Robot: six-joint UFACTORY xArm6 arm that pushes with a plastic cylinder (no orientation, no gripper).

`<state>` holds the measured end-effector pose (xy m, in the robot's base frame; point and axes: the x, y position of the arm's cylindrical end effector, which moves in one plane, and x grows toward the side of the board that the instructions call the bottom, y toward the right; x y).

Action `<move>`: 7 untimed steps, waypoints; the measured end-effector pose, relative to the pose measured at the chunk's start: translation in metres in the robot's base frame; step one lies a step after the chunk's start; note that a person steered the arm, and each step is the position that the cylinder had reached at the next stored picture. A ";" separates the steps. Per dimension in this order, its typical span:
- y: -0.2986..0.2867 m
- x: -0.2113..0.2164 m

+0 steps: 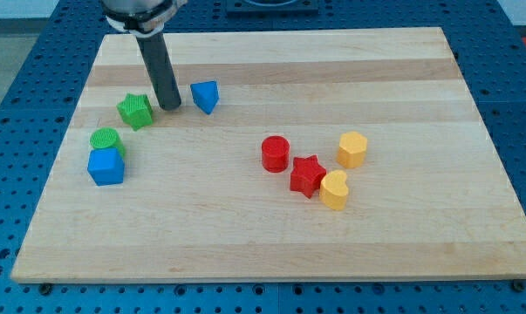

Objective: Touch the green star

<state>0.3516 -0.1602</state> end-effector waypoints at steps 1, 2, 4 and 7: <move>-0.010 -0.002; -0.013 0.003; -0.013 0.003; -0.018 -0.003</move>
